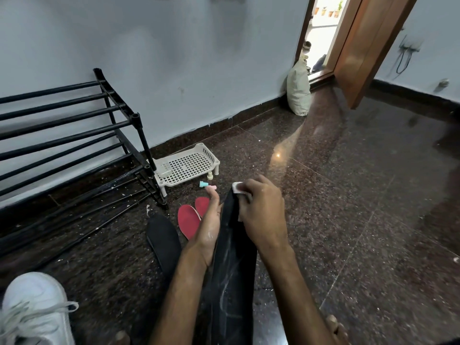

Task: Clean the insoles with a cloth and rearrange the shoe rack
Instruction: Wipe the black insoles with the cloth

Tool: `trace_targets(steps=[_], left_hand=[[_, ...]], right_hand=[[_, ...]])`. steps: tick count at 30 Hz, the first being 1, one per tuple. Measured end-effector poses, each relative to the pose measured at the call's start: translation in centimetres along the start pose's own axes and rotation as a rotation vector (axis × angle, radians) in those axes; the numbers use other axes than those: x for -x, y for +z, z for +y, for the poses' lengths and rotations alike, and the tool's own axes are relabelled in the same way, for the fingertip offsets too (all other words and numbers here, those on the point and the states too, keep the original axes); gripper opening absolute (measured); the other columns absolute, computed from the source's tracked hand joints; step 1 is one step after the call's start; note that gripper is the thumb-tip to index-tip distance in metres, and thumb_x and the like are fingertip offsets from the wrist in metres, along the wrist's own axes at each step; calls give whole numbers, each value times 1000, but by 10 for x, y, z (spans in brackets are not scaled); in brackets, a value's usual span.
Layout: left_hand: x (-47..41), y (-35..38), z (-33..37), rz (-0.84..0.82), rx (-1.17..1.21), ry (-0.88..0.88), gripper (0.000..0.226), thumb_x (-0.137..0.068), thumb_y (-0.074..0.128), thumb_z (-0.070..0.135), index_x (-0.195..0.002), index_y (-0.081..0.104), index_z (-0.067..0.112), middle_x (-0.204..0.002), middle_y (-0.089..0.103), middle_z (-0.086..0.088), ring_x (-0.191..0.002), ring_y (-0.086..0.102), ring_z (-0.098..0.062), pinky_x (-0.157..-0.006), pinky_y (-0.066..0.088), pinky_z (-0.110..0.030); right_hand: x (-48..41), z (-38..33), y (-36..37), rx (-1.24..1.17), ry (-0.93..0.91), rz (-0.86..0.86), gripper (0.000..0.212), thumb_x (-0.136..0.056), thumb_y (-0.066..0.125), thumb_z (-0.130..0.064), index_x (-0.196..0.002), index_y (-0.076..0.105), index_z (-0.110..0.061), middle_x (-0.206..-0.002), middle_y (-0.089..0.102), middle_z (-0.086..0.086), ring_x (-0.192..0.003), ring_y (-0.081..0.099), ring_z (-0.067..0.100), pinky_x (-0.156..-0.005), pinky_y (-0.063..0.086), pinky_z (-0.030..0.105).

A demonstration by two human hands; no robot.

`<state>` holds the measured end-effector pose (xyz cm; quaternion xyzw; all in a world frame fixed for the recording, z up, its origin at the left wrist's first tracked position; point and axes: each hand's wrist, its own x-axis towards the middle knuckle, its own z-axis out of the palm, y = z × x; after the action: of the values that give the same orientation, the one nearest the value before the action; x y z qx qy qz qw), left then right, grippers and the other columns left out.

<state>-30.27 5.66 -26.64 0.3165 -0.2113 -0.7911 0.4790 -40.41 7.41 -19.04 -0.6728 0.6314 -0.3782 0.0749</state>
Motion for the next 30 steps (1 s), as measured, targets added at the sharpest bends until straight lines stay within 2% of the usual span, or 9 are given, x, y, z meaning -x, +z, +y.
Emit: trace_targets(steps=[4,6,8,11,14,19,23,27,30], left_hand=[[-2,-14,12,51,-5,90,90,-75,28,85,-92,77,12,-96,71,-19,-96,64,-33,-90,46,-41],[1,-13,14,-3,20,61,96,-75,31,88,-111,70,8,-111,64,-23,-112,55,-36,-97,42,-46],[6,-5,10,-74,27,2,109,-71,42,87,-139,48,2,-139,41,-31,-135,34,-42,-114,25,-53],[7,5,4,-114,20,-30,107,-69,46,82,-140,48,2,-143,38,-31,-141,29,-41,-119,15,-49],[6,1,9,-65,35,26,90,-71,37,81,-110,74,10,-115,66,-21,-113,61,-33,-109,36,-43],[6,-10,23,-40,44,72,112,-71,42,87,-140,48,-1,-143,47,-28,-131,49,-37,-114,34,-50],[15,-7,20,-141,111,80,91,-86,26,79,-123,67,7,-117,68,-19,-101,68,-31,-85,58,-42],[15,-8,19,-195,115,93,96,-89,22,79,-147,40,5,-151,41,-18,-114,62,-32,-88,53,-47],[12,-8,16,-183,80,68,92,-90,20,78,-131,61,7,-132,60,-21,-105,66,-31,-87,52,-45]], right_hand=[[2,0,-4,-91,-27,-517,10,-82,71,-17,-90,78,-18,-84,70,-8,-82,66,10,-91,51,31],[2,1,-7,60,62,-414,10,-84,69,-20,-90,76,-16,-90,72,1,-86,69,21,-84,55,32],[2,-1,-9,219,102,-142,15,-91,62,-20,-92,73,-12,-92,66,1,-84,67,23,-78,52,31],[0,-2,-3,152,80,57,16,-90,57,-11,-93,72,-11,-91,59,-2,-78,60,18,-77,48,29],[-1,-1,6,-121,-40,-87,15,-84,68,-11,-94,77,-15,-88,66,-6,-78,63,8,-79,51,23],[2,8,1,-301,41,-499,12,-79,80,-24,-90,78,-20,-84,73,-10,-76,66,0,-78,53,22],[-13,27,-23,-737,370,-212,19,-80,77,-14,-97,70,-15,-92,71,2,-85,69,17,-69,55,27],[-18,36,-37,-817,458,-27,26,-84,74,-11,-103,58,-21,-91,71,6,-88,72,28,-69,59,41],[-14,33,-34,-775,396,-19,38,-88,65,-3,-104,47,-33,-100,66,9,-89,70,27,-68,60,44]])
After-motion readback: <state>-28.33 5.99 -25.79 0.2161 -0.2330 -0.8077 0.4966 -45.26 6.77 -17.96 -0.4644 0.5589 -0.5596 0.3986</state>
